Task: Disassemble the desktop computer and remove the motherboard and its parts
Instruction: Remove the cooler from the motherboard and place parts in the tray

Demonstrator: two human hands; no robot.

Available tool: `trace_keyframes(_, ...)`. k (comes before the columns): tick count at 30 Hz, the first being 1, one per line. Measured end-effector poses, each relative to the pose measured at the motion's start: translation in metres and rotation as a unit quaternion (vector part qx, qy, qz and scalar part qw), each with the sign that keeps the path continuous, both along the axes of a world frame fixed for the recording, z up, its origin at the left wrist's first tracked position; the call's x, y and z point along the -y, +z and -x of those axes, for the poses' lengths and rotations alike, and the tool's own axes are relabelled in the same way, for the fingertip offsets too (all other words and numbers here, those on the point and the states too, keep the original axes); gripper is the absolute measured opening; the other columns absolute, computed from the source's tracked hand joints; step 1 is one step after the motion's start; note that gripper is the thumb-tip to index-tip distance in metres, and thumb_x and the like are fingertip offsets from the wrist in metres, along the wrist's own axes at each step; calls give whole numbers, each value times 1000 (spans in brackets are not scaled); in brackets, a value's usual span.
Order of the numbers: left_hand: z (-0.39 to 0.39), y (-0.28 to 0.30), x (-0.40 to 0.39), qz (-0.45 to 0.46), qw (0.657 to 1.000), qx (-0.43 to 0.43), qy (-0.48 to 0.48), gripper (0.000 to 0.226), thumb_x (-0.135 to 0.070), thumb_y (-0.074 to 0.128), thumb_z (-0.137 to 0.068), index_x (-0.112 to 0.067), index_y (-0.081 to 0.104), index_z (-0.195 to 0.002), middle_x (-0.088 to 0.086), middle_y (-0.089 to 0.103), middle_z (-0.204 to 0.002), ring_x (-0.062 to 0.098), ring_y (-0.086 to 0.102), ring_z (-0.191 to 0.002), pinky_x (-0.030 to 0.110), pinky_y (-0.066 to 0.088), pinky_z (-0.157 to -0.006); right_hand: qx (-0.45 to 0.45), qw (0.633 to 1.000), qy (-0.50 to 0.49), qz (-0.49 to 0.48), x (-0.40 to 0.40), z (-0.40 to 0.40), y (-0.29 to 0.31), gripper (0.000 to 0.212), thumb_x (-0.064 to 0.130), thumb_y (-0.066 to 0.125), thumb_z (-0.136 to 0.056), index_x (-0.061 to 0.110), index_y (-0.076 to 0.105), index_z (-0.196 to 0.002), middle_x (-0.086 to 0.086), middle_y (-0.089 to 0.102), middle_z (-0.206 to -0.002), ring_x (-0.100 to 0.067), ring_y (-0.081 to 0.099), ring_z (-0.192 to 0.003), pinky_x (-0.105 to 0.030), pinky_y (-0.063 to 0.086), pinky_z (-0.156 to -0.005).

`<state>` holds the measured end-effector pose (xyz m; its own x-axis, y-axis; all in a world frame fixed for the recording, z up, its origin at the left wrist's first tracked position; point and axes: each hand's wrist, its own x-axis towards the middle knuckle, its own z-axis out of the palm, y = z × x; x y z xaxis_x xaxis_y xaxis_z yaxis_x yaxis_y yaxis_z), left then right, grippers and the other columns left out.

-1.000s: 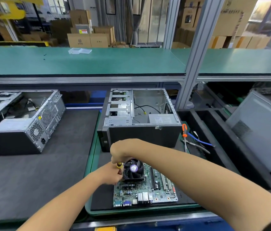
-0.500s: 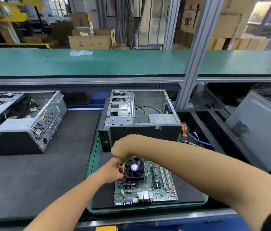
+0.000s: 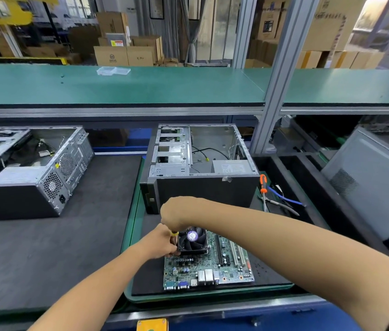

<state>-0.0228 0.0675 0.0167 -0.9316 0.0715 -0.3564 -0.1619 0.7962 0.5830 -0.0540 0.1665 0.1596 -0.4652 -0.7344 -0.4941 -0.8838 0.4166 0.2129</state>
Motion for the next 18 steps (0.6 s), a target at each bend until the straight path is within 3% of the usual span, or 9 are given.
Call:
trace_keyframes(5,0,3,-1,16,1000,22,-15,5,-6,55,-82,-7,54,-77,4,57,-67,15,57,-65,31,51,-67,-45,990,116,-60,5,-4,-1,25,10,49,-96,9,65,-115,-6,66,-106,-22,57,-85,-29,42,-63)
trace_keyframes(7,-1,4,-1,6,1000,18,-10,6,-4,55,-82,-7,53,-77,9,58,-70,13,58,-61,28,52,-65,-51,987,132,-77,5,-3,2,26,12,46,-98,8,63,-118,-6,65,-108,-22,57,-85,-26,38,-56)
trace_keyframes(9,-3,4,-2,-1,1000,14,0,10,-4,55,-82,-11,53,-75,9,59,-70,6,58,-53,16,49,-54,-55,985,139,-87,1,-1,5,26,13,46,-98,8,64,-117,-6,65,-107,-20,52,-77,-24,31,-47)
trace_keyframes(12,-3,4,-2,-5,1000,6,12,17,-1,55,-79,-8,52,-64,8,59,-63,0,57,-46,10,43,-46,-44,988,136,-58,-3,1,3,26,15,45,-99,7,63,-117,-6,65,-104,-20,50,-73,-24,29,-45)
trace_keyframes(15,-2,2,-1,-4,1000,3,12,21,-1,54,-76,-13,48,-60,4,56,-58,1,53,-43,11,41,-46,34,997,14,64,-5,1,1,25,19,43,-101,3,61,-95,-8,56,-78,-22,48,-67,-30,33,-53)
trace_keyframes(18,-2,1,0,-15,1000,-11,15,24,0,56,-76,-18,46,-63,2,53,-59,8,54,-50,18,47,-53,146,962,-161,166,-2,2,-2,27,16,44,-95,3,50,-73,-17,60,-69,-26,55,-55,-26,36,-47)
